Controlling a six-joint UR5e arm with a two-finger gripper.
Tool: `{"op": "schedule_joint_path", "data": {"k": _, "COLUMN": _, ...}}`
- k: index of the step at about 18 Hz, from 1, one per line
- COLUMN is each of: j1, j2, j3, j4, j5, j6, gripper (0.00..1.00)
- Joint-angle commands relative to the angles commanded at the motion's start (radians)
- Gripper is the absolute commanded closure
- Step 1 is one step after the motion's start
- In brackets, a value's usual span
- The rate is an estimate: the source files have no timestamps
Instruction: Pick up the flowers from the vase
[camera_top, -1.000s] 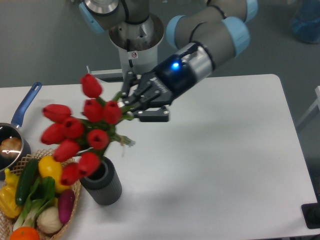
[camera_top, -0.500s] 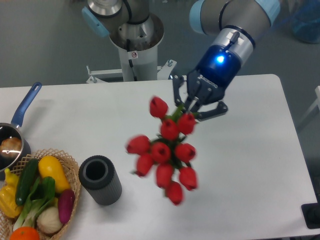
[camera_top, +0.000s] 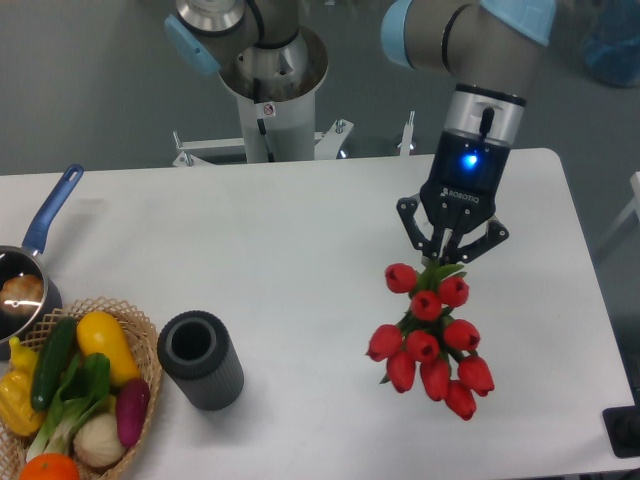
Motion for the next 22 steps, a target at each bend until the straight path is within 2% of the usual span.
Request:
{"op": "schedule_joint_path", "data": {"k": 4, "j1": -0.009, "j2": -0.026, "j3": -0.023, "j4": -0.002, "j5": 0.107, "j6": 0.0, "gripper": 1.0}}
{"op": "schedule_joint_path", "data": {"k": 6, "j1": -0.017, "j2": -0.028, "j3": -0.034, "j4": -0.006, "j5": 0.202, "j6": 0.0, "gripper": 0.99}}
{"op": "schedule_joint_path", "data": {"k": 13, "j1": -0.078, "j2": -0.091, "j3": 0.008, "j4": -0.041, "j5": 0.384, "j6": 0.014, "gripper": 0.99}}
{"op": "schedule_joint_path", "data": {"k": 16, "j1": -0.104, "j2": -0.092, "j3": 0.052, "j4": -0.109, "j5": 0.43, "j6": 0.066, "gripper": 0.99}}
{"op": "schedule_joint_path", "data": {"k": 18, "j1": -0.107, "j2": -0.092, "j3": 0.096, "j4": -0.187, "j5": 0.471, "j6": 0.179, "gripper": 0.99}}
{"op": "schedule_joint_path", "data": {"k": 19, "j1": -0.107, "j2": -0.092, "j3": 0.116, "j4": -0.221, "j5": 0.483, "j6": 0.186, "gripper": 1.0}}
{"op": "schedule_joint_path", "data": {"k": 20, "j1": -0.107, "j2": -0.092, "j3": 0.123, "j4": -0.241, "j5": 0.485, "j6": 0.184, "gripper": 1.0}}
{"op": "schedule_joint_path", "data": {"k": 22, "j1": -0.109, "j2": -0.089, "j3": 0.124, "j4": -0.244, "j5": 0.487, "j6": 0.189, "gripper": 1.0}}
